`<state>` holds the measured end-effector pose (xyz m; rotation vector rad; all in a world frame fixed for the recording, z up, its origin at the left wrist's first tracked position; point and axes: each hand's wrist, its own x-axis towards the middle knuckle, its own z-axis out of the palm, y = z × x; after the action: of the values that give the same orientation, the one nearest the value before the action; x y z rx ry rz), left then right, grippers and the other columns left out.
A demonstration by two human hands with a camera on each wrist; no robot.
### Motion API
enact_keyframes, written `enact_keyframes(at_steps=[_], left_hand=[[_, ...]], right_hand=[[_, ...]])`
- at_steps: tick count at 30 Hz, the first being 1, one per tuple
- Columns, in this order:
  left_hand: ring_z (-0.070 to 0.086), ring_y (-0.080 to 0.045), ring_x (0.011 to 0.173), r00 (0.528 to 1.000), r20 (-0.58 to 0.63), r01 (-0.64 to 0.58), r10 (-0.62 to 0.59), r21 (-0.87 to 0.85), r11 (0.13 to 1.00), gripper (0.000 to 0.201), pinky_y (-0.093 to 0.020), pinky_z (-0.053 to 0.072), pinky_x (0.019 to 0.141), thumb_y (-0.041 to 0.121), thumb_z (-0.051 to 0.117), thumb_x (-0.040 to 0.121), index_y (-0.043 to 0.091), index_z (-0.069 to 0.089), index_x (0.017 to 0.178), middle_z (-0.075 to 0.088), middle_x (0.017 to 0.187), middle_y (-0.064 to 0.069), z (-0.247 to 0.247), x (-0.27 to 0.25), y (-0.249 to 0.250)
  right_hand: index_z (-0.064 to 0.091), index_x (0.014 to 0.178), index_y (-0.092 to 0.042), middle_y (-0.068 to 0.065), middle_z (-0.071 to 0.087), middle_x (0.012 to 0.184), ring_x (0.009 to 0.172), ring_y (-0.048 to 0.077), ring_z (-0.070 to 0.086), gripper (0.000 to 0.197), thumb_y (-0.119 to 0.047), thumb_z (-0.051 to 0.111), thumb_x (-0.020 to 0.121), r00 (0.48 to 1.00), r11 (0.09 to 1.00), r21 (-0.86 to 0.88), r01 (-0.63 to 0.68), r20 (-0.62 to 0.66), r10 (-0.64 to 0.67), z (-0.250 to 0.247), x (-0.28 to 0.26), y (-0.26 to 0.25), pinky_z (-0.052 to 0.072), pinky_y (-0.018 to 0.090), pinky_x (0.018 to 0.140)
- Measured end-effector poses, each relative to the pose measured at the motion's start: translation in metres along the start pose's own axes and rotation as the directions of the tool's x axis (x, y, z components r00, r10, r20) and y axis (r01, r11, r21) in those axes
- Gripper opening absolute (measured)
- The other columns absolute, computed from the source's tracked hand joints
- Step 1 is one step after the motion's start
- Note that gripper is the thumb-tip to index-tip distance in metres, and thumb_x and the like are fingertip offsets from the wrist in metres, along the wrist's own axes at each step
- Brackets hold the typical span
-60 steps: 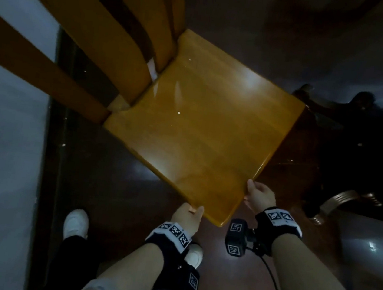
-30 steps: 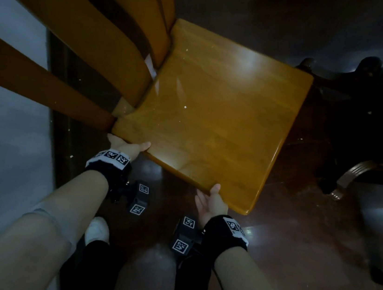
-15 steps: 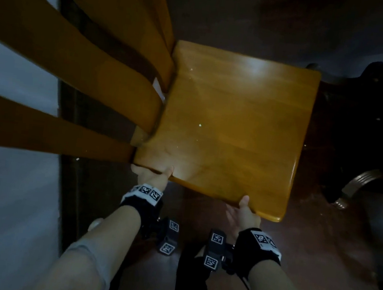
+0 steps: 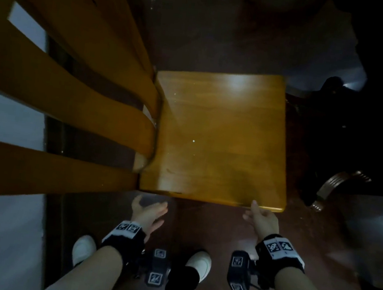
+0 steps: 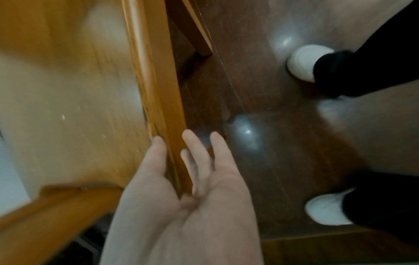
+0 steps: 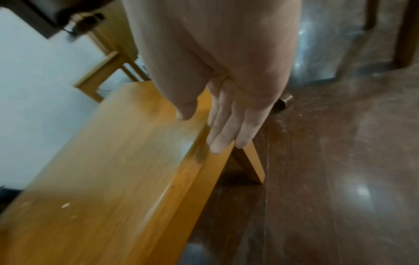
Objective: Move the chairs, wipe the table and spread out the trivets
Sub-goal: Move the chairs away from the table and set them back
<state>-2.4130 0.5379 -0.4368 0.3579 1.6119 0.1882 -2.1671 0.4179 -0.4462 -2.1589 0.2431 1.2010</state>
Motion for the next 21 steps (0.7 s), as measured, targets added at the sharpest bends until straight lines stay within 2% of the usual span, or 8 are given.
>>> enact_keyframes(at_steps=[2, 3, 5, 7, 11, 14, 18, 21], left_hand=[[0.056, -0.032, 0.113, 0.994, 0.060, 0.089, -0.089, 0.005, 0.996, 0.083, -0.050, 0.040, 0.104, -0.007, 0.057, 0.089, 0.030, 0.014, 0.150, 0.056, 0.123, -0.018, -0.026, -0.014, -0.011], [0.056, -0.032, 0.113, 0.992, 0.030, 0.122, -0.124, 0.049, 0.991, 0.082, -0.050, 0.041, 0.103, -0.005, 0.059, 0.089, 0.028, 0.016, 0.150, 0.057, 0.121, -0.016, -0.036, -0.020, -0.015], [0.057, -0.030, 0.111, 0.990, -0.042, 0.143, -0.137, 0.178, 0.974, 0.074, -0.048, 0.040, 0.102, -0.003, 0.061, 0.088, 0.021, 0.023, 0.147, 0.057, 0.123, -0.015, -0.053, -0.037, -0.019], [0.058, -0.025, 0.101, 0.993, -0.045, 0.114, -0.105, 0.316, 0.942, 0.064, -0.044, 0.040, 0.096, -0.001, 0.061, 0.089, 0.018, 0.031, 0.143, 0.059, 0.116, -0.011, -0.071, -0.057, -0.015], [0.061, -0.017, 0.089, 0.993, 0.095, 0.014, -0.076, 0.532, 0.847, 0.051, -0.035, 0.042, 0.086, 0.007, 0.063, 0.089, 0.016, 0.044, 0.135, 0.061, 0.100, -0.003, -0.105, -0.094, 0.009], [0.061, -0.015, 0.091, 0.985, 0.174, -0.105, -0.004, 0.610, 0.786, 0.050, -0.034, 0.044, 0.084, 0.012, 0.065, 0.088, 0.017, 0.046, 0.134, 0.062, 0.109, -0.004, -0.127, -0.124, 0.039], [0.064, -0.019, 0.095, 0.956, 0.249, -0.288, 0.157, 0.685, 0.670, 0.042, -0.028, 0.048, 0.071, 0.016, 0.066, 0.088, 0.017, 0.051, 0.128, 0.064, 0.113, -0.009, -0.158, -0.177, 0.080], [0.063, -0.021, 0.099, 0.913, 0.326, -0.406, 0.245, 0.680, 0.610, 0.034, -0.027, 0.046, 0.071, 0.017, 0.065, 0.089, 0.017, 0.053, 0.121, 0.064, 0.112, -0.008, -0.190, -0.216, 0.109]], right_hand=[[0.057, 0.099, -0.009, 0.005, 0.069, 0.089, 0.089, 0.022, 0.068, 0.025, -0.033, 0.053, 0.097, 0.997, 1.000, -0.015, 0.023, 0.074, -0.021, -0.008, -0.022, -0.007, 0.050, 0.043, 0.092], [0.056, 0.101, -0.011, 0.006, 0.068, 0.093, 0.090, 0.021, 0.067, 0.022, -0.032, 0.052, 0.098, 0.992, 1.000, -0.001, 0.014, 0.124, -0.014, -0.010, -0.035, -0.011, 0.050, 0.041, 0.092], [0.055, 0.100, -0.015, 0.004, 0.068, 0.096, 0.090, 0.018, 0.065, 0.015, -0.030, 0.052, 0.099, 0.979, 0.999, -0.021, 0.029, 0.202, -0.024, -0.013, -0.066, -0.018, 0.049, 0.038, 0.090], [0.056, 0.099, -0.015, 0.002, 0.068, 0.095, 0.089, 0.016, 0.065, 0.012, -0.027, 0.051, 0.099, 0.972, 0.995, -0.069, 0.077, 0.229, -0.059, -0.013, -0.094, -0.021, 0.049, 0.033, 0.082], [0.057, 0.101, -0.010, 0.002, 0.069, 0.088, 0.080, 0.016, 0.065, 0.013, -0.021, 0.050, 0.099, 0.959, 0.984, -0.132, 0.120, 0.272, -0.081, 0.001, -0.154, -0.023, 0.045, 0.029, 0.070], [0.056, 0.107, -0.010, 0.001, 0.068, 0.090, 0.079, 0.014, 0.064, 0.016, -0.021, 0.048, 0.100, 0.950, 0.972, -0.177, 0.157, 0.294, -0.100, 0.014, -0.202, -0.035, 0.044, 0.029, 0.068], [0.052, 0.111, -0.013, 0.000, 0.067, 0.092, 0.078, 0.012, 0.063, 0.018, -0.024, 0.046, 0.100, 0.942, 0.962, -0.145, 0.233, 0.279, -0.186, 0.032, -0.274, -0.060, 0.045, 0.028, 0.069], [0.052, 0.116, -0.010, 0.001, 0.067, 0.096, 0.073, 0.011, 0.062, 0.026, -0.029, 0.046, 0.100, 0.913, 0.922, -0.137, 0.363, 0.249, -0.323, 0.051, -0.332, -0.084, 0.043, 0.023, 0.058]])
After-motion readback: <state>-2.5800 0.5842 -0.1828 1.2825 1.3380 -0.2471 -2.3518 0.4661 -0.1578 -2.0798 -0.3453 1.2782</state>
